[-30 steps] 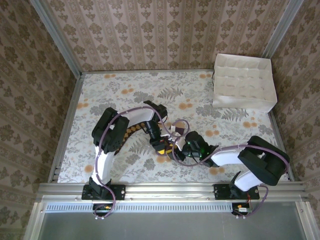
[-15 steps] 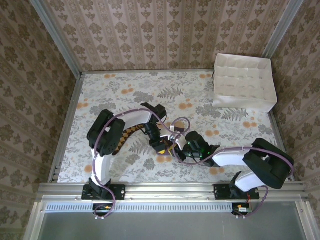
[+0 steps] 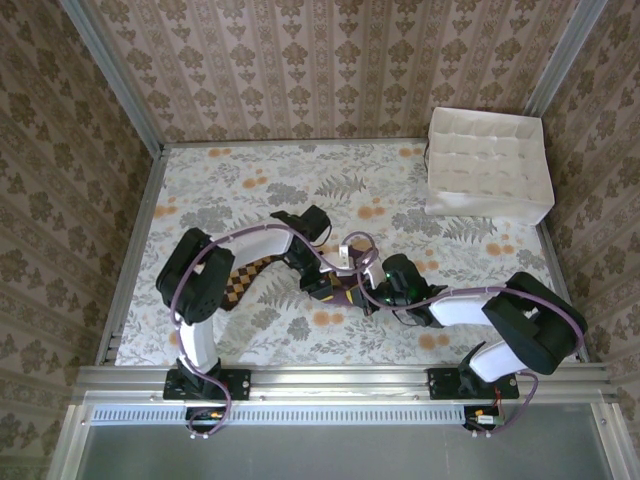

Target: Roll the socks

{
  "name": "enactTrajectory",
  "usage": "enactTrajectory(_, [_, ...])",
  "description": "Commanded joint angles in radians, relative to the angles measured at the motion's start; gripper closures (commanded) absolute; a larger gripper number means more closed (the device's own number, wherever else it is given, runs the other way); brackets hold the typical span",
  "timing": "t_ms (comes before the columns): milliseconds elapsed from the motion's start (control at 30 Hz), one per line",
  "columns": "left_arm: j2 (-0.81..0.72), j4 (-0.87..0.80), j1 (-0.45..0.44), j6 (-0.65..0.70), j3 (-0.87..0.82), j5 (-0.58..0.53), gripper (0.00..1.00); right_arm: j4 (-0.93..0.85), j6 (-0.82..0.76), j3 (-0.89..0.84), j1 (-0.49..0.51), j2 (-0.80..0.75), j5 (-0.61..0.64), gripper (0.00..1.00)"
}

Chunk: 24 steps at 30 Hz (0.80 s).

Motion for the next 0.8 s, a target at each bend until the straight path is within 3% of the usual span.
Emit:
enactTrajectory(0, [-0.064, 0.004, 0.011, 0.023, -0.051, -0.063, 0.71, -0.186, 0.038, -0.016, -0.02, 0.041, 0.03, 1.0])
enactTrajectory(233, [-0.293, 0.255, 0.041, 0.066, -0.254, -0.076, 0.66, -0.269, 0.067, 0.038, -0.037, 0.085, 0.014, 1.0])
enactTrajectory(367, [-0.439, 0.519, 0.016, 0.128, -0.444, -0.116, 0.62, -0.333, 0.074, 0.073, -0.051, 0.097, -0.001, 1.0])
enactTrajectory(467, [-0.537, 0.775, -0.042, 0.218, -0.605, -0.208, 0.54, -0.387, 0.079, 0.107, -0.058, 0.105, -0.006, 1.0])
enactTrajectory(533, [-0.554, 0.936, -0.069, 0.243, -0.674, -0.266, 0.49, -0.394, 0.077, 0.115, -0.059, 0.109, -0.011, 1.0])
enactTrajectory(767, [-0.464, 1.046, -0.128, 0.292, -0.671, -0.329, 0.44, -0.416, 0.073, 0.135, -0.062, 0.135, -0.029, 1.0])
